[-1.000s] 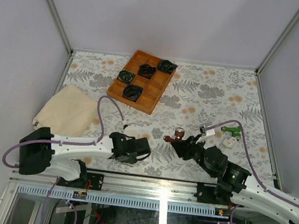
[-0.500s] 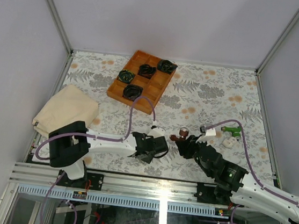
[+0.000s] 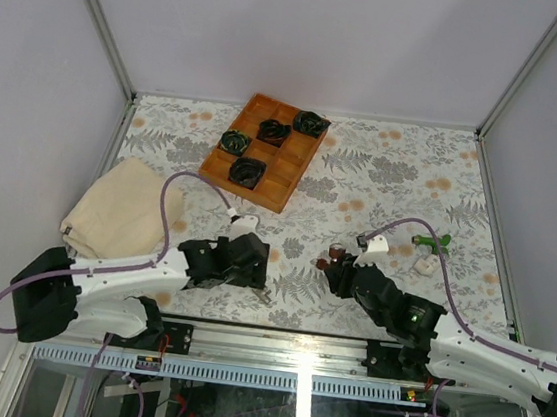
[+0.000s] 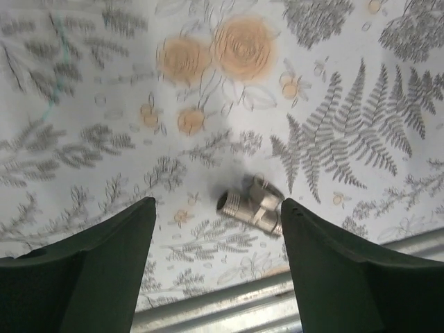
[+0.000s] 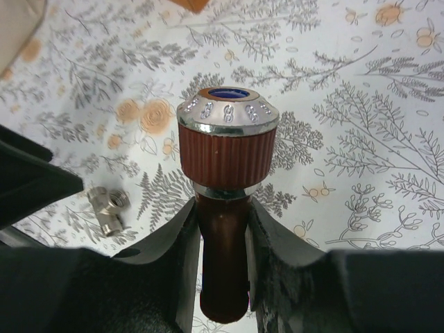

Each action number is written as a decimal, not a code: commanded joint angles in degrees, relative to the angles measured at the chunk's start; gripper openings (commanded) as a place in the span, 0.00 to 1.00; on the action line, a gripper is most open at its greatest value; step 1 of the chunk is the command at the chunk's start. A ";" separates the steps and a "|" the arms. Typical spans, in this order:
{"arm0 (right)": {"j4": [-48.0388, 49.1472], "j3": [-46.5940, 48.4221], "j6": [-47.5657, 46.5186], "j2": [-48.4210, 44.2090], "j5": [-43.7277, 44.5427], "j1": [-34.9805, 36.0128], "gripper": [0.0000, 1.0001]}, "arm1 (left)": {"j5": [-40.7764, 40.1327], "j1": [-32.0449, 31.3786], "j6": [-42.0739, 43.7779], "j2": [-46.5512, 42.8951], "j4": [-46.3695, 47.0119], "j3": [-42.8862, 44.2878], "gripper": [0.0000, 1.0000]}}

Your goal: Install the water faucets

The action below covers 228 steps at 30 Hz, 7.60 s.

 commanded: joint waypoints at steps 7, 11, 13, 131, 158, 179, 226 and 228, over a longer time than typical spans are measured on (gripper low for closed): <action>6.44 3.21 -0.48 5.27 -4.12 0.00 0.05 | 13.43 0.59 -21.23 -9.99 12.95 -15.41 0.66; 6.47 3.16 -0.32 4.70 -4.62 0.04 0.05 | 13.50 0.61 -26.30 -13.98 21.92 -20.09 0.66; 7.05 2.97 -0.20 4.36 -5.37 0.06 0.05 | 12.39 0.64 -27.36 -14.50 23.79 -20.64 0.66; 9.98 9.91 -0.39 22.62 -20.63 0.52 0.00 | 18.50 6.81 -11.48 -4.83 27.68 -16.56 0.61; 11.96 13.22 -0.52 28.76 -21.54 0.56 0.00 | 15.74 6.83 -12.97 -9.13 26.45 -17.60 0.70; 7.37 14.84 0.91 36.32 -14.99 -0.12 0.00 | 16.36 6.90 -13.37 -6.94 28.87 -19.02 0.70; 3.03 24.13 -6.17 36.41 -17.38 -0.40 0.00 | 13.89 7.59 -12.42 -12.05 25.08 -18.49 0.71; 3.14 24.51 -6.08 37.60 -17.64 -0.45 0.00 | 13.95 7.60 -12.44 -11.92 25.13 -18.39 0.71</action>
